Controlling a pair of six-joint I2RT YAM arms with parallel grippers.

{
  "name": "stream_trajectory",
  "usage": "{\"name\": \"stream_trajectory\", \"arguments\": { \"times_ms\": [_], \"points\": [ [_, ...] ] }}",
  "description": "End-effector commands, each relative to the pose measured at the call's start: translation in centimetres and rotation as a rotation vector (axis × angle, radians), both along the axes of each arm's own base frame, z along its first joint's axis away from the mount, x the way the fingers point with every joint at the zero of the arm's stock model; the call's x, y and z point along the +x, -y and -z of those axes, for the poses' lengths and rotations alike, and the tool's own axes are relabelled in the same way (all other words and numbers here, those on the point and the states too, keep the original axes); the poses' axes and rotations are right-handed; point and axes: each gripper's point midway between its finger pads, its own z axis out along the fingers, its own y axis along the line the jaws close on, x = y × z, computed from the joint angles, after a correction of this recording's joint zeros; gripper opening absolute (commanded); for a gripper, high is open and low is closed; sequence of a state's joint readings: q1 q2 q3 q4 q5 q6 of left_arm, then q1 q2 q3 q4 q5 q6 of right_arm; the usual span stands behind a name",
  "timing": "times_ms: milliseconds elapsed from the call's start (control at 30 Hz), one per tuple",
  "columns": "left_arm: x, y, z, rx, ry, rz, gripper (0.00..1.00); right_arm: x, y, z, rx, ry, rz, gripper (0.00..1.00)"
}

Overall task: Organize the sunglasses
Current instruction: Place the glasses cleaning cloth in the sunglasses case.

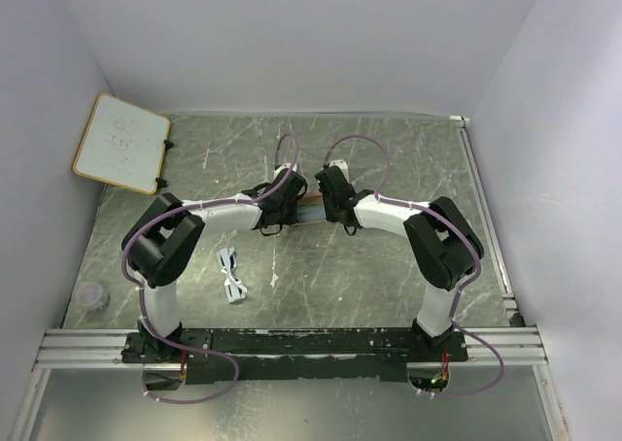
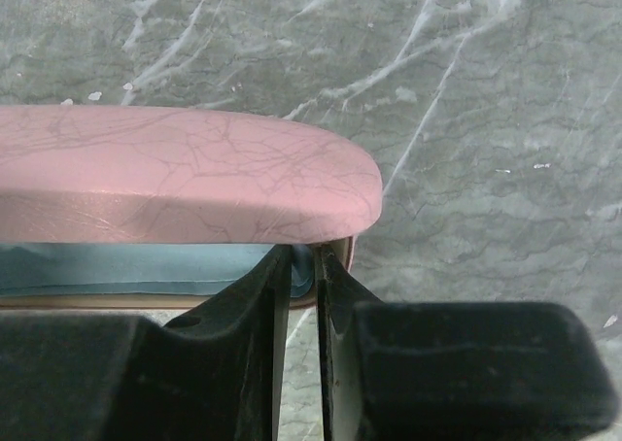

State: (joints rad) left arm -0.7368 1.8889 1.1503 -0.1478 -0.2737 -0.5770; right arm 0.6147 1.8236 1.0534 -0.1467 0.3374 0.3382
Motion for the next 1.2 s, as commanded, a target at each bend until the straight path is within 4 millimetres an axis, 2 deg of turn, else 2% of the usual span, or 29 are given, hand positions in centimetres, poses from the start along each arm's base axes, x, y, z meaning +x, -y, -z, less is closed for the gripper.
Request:
{"name": "stream_trajectory", "arguments": {
  "times_ms": [0, 467, 533, 667, 767, 1033, 1167],
  "points": [
    [-0.5, -1.3, -0.7, 0.048, 0.009, -0.029, 0.28, -0.2, 1.7, -0.4, -0.049, 0.014, 0.040, 0.17],
    [-0.2, -1.2, -0.8, 0.046, 0.025, -0.034, 0.28, 0.2, 1.0, -2.8, 0.006, 0.073, 0.033, 0.25],
    [-0.1, -1.1, -1.0, 0.042, 0.033, -0.033, 0.28, 0.2, 0.8, -2.9, 0.016, 0.075, 0.029, 0.21],
    [0.2, -1.1, -1.4, 0.040, 0.044, -0.036, 0.27, 0.4, 0.5, -2.8, 0.021, 0.072, 0.023, 0.07],
    [0.2, -1.1, -1.5, 0.037, 0.046, -0.036, 0.25, 0.2, 0.4, -2.6, 0.028, 0.068, 0.020, 0.02],
    [0.2, -1.1, -1.9, 0.030, 0.053, -0.038, 0.27, 0.1, 0.5, -2.4, 0.024, 0.065, 0.021, 0.00],
    [0.1, -1.2, -2.7, 0.022, 0.071, -0.038, 0.28, 0.1, 0.6, -2.3, 0.024, 0.064, 0.023, 0.00]
  ]
}}
